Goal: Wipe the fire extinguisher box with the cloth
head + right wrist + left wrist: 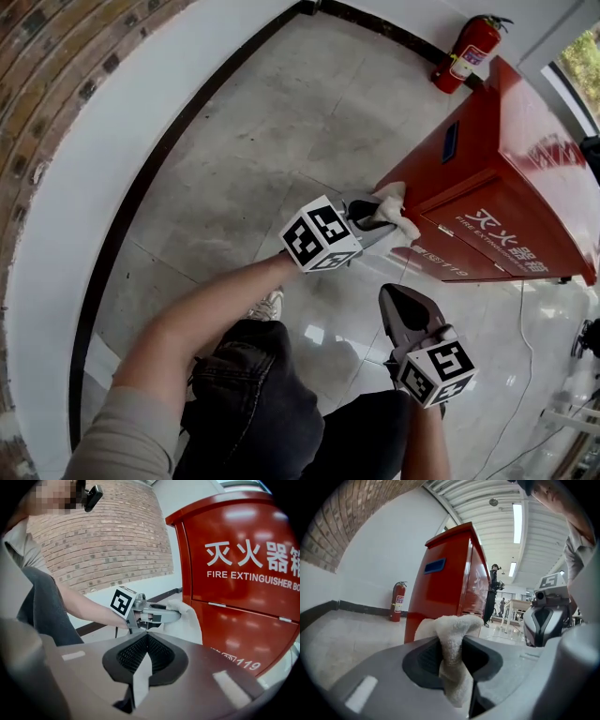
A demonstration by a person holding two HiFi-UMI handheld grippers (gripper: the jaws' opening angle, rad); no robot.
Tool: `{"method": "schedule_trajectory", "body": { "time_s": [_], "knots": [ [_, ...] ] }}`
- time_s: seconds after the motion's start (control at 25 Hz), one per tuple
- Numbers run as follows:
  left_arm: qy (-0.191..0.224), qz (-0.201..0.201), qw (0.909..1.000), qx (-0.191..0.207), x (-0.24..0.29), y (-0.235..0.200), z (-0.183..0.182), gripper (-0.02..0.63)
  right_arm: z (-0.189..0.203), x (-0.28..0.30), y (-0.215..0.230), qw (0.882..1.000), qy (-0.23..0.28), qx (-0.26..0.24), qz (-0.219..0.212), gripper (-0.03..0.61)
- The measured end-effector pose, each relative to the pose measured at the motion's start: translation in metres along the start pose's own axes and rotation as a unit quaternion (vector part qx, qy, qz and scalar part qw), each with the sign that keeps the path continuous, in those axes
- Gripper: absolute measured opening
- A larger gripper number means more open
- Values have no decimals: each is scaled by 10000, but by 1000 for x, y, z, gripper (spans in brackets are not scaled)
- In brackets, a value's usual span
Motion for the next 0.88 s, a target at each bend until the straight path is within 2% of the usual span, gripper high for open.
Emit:
{"method": "schedule_trajectory", "body": {
  "time_s": [0.12, 0.32, 0.52, 0.76, 0.88],
  "knots": [
    [103, 74, 9998, -175, 3, -16, 10, 98, -1, 11, 4, 10000, -61, 0, 3, 25],
    [392, 656, 9969, -196, 5, -23, 17, 110, 3, 29, 11, 9996, -223, 140, 39, 25],
    [450, 1023, 9937, -101, 2, -30, 19, 109, 5, 51, 19, 9990, -376, 222, 47, 25],
    [529, 1206, 9911, -204, 0, -45, 22, 103, 10, 71, 28, 9978, -555, 350, 57, 25],
    [404, 1206, 9917, -200, 4, -57, 27, 103, 9, 82, 29, 9973, -615, 402, 52, 25]
  ]
}}
Point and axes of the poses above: the fingertips, and each gripper's own axes: x forward along the fingers, y to its right, z out of its underside, the point moved 6 cm from there along -x, backward along the fingers, and after that the axes turned 9 degrees about z, right-handed, at the moved point
